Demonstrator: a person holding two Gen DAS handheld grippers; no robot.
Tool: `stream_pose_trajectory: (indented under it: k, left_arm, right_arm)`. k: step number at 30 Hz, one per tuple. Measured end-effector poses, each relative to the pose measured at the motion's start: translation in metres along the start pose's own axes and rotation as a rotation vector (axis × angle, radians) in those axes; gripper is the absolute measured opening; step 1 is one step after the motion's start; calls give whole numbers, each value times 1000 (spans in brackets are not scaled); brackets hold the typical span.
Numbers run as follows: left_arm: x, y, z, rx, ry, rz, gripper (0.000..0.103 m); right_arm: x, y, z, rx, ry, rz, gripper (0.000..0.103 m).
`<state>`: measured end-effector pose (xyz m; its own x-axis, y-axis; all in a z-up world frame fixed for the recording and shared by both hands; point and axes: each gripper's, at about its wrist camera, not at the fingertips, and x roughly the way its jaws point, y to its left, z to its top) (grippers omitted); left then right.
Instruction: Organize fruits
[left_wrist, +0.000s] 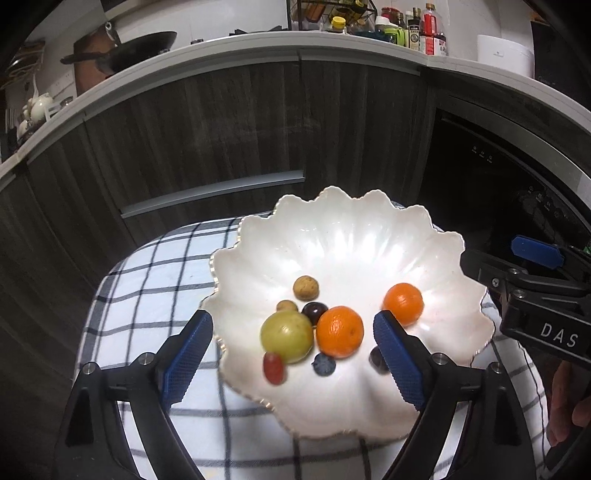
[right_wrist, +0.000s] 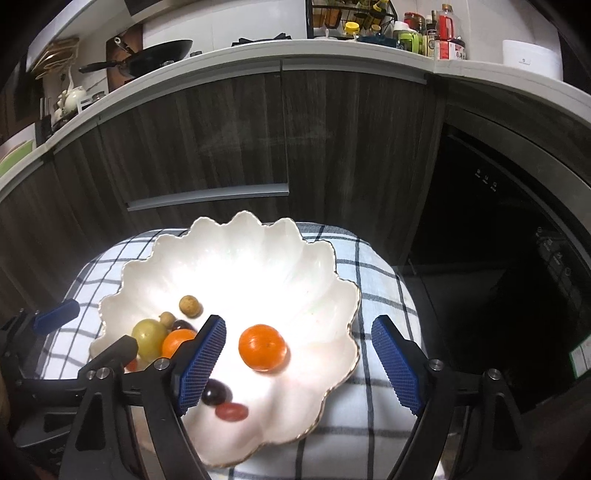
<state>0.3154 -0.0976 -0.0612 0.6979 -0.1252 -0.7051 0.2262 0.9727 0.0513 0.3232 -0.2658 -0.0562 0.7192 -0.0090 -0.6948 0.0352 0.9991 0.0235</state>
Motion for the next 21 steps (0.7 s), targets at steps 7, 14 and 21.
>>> stream_pose_trajectory:
  k: [7,14,21]
  left_arm:
    - [-24,9,-8,-14,-15,15,90]
    - [-50,11,-18,-2,-39,12,90]
    - [-76,14,-30,-7,-54,32,90]
  right_arm:
    - [-23,12,-11,-4,-10,-6,82]
    - [-49,18,-21,4,-33,-20,82]
    - [-72,18,-33,23,-50,-36,82]
